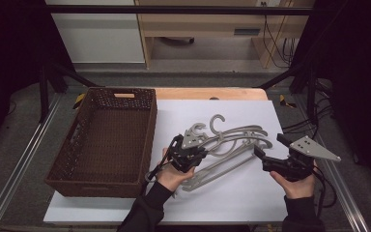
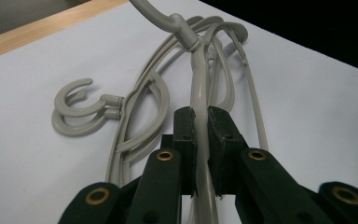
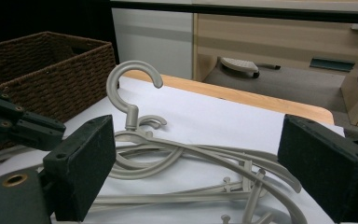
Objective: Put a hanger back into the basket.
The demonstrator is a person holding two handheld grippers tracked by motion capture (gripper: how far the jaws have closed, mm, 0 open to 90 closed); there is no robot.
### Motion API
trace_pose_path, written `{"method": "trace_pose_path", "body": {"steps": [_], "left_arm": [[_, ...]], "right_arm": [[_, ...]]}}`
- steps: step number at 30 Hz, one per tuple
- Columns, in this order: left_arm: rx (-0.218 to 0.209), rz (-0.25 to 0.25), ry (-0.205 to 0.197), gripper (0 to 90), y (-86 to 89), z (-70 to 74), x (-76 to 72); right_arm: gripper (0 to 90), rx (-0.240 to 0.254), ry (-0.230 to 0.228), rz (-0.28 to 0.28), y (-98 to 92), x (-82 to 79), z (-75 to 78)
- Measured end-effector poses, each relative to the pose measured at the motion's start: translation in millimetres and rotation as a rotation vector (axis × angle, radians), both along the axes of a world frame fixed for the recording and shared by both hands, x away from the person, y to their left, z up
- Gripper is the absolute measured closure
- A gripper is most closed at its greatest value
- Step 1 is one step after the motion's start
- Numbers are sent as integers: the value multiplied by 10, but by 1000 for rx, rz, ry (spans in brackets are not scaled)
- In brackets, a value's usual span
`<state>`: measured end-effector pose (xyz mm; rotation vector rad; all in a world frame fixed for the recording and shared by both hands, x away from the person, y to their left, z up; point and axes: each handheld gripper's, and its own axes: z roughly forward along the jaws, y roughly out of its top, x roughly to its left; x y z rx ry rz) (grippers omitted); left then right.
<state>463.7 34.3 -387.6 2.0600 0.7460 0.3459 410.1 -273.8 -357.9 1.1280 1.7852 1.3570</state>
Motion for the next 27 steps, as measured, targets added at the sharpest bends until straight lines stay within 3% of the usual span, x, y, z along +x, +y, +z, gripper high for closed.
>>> {"method": "trace_pose_path", "body": {"steps": [14,19,27], "left_arm": [[-54,39,-104,819,154,377,-127],[-67,73,-145,819,332,590,-138],[-84,131,-207,819,625,875,-177]], "right_arm": [[112,24,-18,-14,-70,-36,47],[112,44,-31,-23,-115,-71,86],[112,36,-27,-27,-130,-58,73]]}}
